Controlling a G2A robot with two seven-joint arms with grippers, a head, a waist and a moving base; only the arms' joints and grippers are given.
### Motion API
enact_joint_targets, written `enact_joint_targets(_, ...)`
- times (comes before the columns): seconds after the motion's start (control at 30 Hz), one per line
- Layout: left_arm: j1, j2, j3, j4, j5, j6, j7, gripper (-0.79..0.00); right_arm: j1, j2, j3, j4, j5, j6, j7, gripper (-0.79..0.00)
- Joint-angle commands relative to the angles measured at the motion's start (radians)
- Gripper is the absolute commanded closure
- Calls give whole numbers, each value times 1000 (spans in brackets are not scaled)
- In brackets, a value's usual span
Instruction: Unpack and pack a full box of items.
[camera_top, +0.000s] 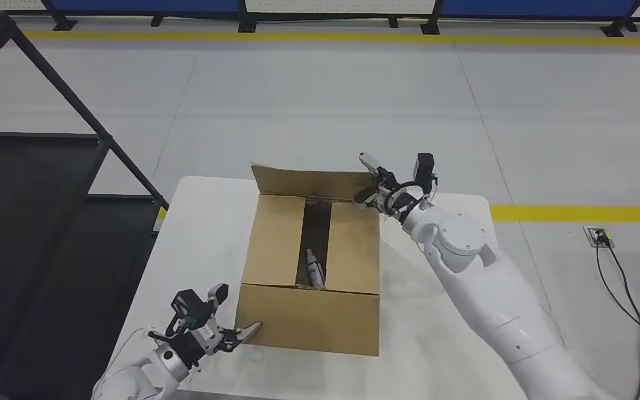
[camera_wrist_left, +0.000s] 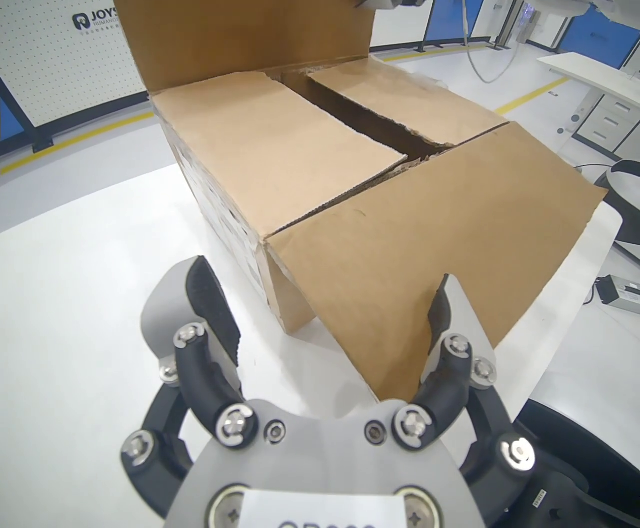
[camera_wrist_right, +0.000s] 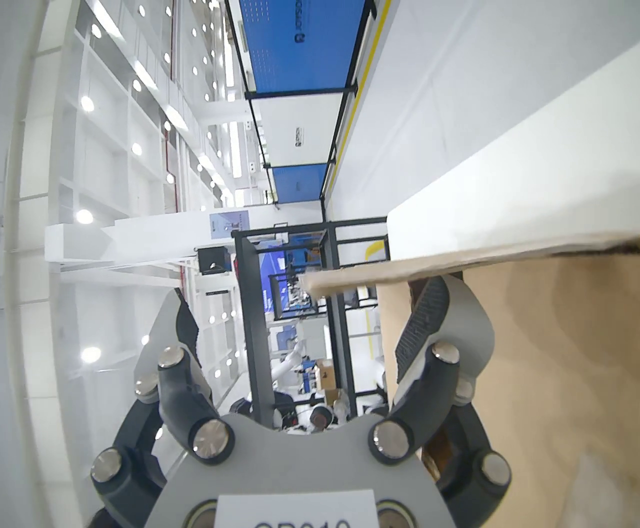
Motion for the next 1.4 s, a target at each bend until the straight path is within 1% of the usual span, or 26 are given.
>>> enact_joint_targets(0.0, 2, 1, 0, -2, 0, 0, 3, -785, 35, -17, -32, 29, -31, 12, -69, -785)
enact_joint_targets(0.13, 10, 3, -1, -5, 0, -2, 11, -785, 94, -55, -89, 102, -68, 25, -159, -785)
enact_joint_targets(0.23, 14, 5, -3, -3, -8, -4, 18, -785, 121, -82, -128, 153, -111, 21, -232, -785)
enact_joint_targets(0.4, 14, 7, -3, -1, -15, -7, 17, -785, 158, -125, -193, 237, -192, 48, -329, -785)
enact_joint_targets(0.6, 13, 11, -1, 2, -15, -14, 21, -785, 184, -175, -250, 324, -264, 86, -400, -785)
enact_joint_targets(0.77, 16, 14, -5, 4, -17, -26, 29, -785, 207, -210, -266, 385, -274, 102, -382, -785)
enact_joint_targets(1.0, 31, 20, -20, -3, -26, -51, 42, -785, 236, -243, -270, 452, -291, 107, -305, -785)
enact_joint_targets(1.07, 34, 22, -22, -7, -27, -57, 44, -785, 240, -249, -266, 465, -296, 102, -294, -785)
enact_joint_targets(1.2, 41, 25, -23, -13, -17, -67, 49, -785, 245, -254, -258, 486, -310, 104, -229, -785)
enact_joint_targets(1.37, 45, 28, -18, -13, 20, -49, 55, -785, 246, -255, -241, 494, -329, 101, -164, -785)
